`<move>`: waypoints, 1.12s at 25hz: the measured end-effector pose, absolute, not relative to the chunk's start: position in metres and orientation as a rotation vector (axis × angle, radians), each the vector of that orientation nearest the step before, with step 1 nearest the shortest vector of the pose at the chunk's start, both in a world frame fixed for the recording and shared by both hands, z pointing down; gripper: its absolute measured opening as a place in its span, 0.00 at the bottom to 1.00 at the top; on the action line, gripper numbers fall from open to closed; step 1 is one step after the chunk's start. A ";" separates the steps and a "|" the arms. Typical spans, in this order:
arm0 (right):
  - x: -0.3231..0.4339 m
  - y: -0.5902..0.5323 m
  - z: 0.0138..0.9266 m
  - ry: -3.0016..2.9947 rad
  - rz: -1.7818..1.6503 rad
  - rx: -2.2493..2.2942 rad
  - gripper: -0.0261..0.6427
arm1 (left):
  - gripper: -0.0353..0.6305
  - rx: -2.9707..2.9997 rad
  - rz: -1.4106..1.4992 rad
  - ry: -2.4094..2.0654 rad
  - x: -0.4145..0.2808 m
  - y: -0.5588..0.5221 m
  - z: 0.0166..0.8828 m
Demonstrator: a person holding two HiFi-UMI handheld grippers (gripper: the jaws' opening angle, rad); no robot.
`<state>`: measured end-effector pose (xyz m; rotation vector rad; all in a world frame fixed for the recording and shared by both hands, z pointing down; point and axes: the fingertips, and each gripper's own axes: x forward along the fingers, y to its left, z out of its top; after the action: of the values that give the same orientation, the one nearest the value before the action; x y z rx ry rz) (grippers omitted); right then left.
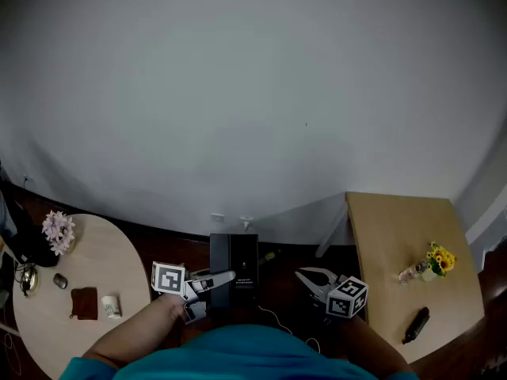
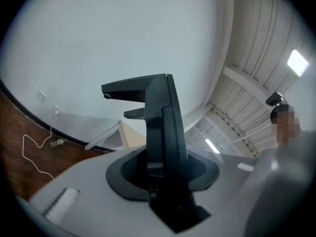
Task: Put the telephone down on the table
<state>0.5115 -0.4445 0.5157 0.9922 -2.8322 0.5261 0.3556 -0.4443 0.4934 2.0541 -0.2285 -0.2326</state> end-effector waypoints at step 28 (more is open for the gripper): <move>0.376 -0.324 0.519 -2.800 0.595 1.183 0.04 | 0.32 2.110 -0.134 -0.133 0.216 -0.325 0.506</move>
<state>0.3756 -0.3238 0.5194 1.1825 -2.7997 0.5951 0.2158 -0.3254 0.5064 2.1101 -0.1332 -0.1340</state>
